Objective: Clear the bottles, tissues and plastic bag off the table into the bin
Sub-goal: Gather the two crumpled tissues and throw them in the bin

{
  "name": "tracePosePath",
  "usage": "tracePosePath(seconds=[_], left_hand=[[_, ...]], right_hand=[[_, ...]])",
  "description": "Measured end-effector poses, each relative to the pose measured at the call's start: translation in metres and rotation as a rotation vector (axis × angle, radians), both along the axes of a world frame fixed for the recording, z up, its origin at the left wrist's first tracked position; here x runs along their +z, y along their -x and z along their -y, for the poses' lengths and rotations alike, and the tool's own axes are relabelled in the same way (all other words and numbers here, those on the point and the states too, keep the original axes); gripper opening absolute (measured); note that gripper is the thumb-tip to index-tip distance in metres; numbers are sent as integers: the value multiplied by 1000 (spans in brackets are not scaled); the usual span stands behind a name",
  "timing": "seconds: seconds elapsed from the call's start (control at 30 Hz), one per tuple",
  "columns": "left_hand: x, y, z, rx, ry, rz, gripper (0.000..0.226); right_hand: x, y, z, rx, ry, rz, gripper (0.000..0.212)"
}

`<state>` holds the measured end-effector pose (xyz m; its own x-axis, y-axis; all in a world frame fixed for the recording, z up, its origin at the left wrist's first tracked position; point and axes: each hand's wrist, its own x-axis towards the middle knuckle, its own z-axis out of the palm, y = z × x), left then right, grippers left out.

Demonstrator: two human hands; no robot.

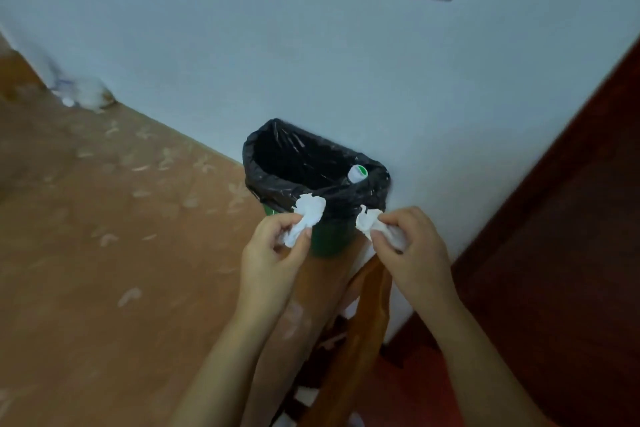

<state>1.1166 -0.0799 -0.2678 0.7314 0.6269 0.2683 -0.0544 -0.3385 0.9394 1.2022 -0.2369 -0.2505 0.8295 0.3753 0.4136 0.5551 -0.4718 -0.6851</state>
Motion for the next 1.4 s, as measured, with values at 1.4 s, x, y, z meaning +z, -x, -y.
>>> tracePosePath(seconds=[1.4], left_hand=[[-8,-145,-59,145,-694,-314,30]], right_hand=[[-27,-147,-72,294,112,50,22]])
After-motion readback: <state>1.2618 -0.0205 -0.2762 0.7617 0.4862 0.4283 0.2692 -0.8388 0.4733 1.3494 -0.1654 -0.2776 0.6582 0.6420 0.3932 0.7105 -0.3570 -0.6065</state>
